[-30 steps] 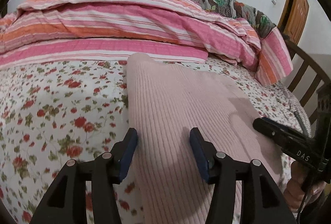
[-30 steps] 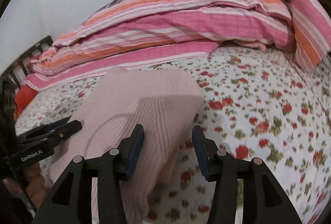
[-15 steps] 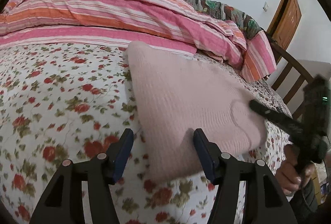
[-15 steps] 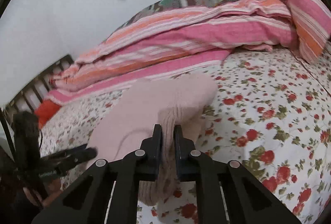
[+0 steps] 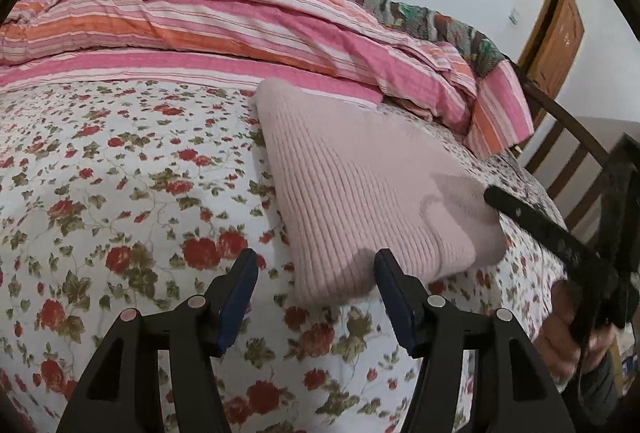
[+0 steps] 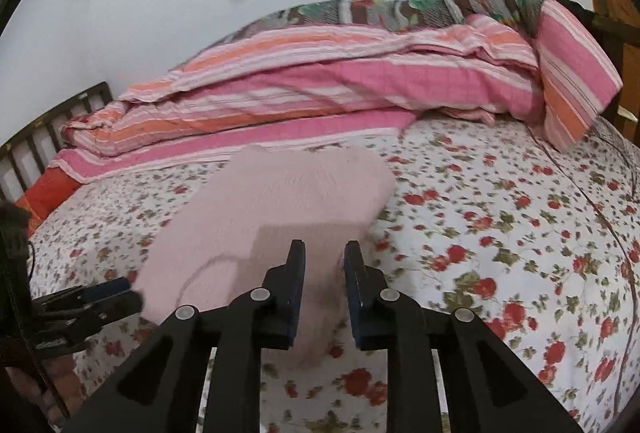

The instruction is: Fold small clothes

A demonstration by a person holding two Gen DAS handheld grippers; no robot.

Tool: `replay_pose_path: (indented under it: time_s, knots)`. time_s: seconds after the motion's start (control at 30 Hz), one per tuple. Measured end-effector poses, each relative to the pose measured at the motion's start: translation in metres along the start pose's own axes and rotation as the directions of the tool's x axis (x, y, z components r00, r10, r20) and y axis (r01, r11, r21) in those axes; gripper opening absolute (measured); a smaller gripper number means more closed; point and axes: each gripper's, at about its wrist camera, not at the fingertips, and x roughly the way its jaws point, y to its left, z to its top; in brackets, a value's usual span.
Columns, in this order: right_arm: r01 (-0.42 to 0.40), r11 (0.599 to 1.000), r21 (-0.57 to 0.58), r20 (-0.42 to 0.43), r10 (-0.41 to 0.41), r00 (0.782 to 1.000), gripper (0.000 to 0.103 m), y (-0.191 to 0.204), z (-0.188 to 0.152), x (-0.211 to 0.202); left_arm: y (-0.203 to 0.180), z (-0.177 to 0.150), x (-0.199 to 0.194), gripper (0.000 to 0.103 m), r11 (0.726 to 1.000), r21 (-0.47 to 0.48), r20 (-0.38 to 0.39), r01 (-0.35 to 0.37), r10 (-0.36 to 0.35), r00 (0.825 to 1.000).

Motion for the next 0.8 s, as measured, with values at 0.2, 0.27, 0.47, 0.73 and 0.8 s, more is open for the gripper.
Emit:
replay_pose_path:
  time_s: [0.2,0.27,0.47,0.73,0.8]
  knots:
    - [0.071,0.996,-0.053,-0.070,-0.075,0.995,0.023,-0.003,-0.005,0.015,0.003,0.002,0.008,0.058,0.999,-0.038,-0.026,-0.018,0.017,1.000]
    - [0.046,0.999,-0.022,-0.056,-0.048,0.997,0.023,-0.010,-0.003,0.010,0.001,0.007,0.006,0.058,0.999,-0.025,-0.011,-0.027,0.026,1.000]
    - [0.052,0.999,-0.007,-0.019,-0.052,0.998,0.024,-0.013,0.009,0.010,-0.002,0.033,0.016,0.057,0.996,-0.069,0.010,-0.050,0.051,0.999]
    - [0.030,0.999,-0.030,-0.026,-0.031,0.999,0.024,-0.001,0.035,0.037,-0.017,0.061,0.052,0.057,0.990,-0.005,-0.028,-0.143,0.143,0.989]
    - [0.040,0.998,-0.044,-0.071,-0.043,0.997,0.028,-0.001,0.031,0.053,-0.019,0.057,0.061,0.060,0.985,0.033,-0.035,-0.169,0.170,0.985]
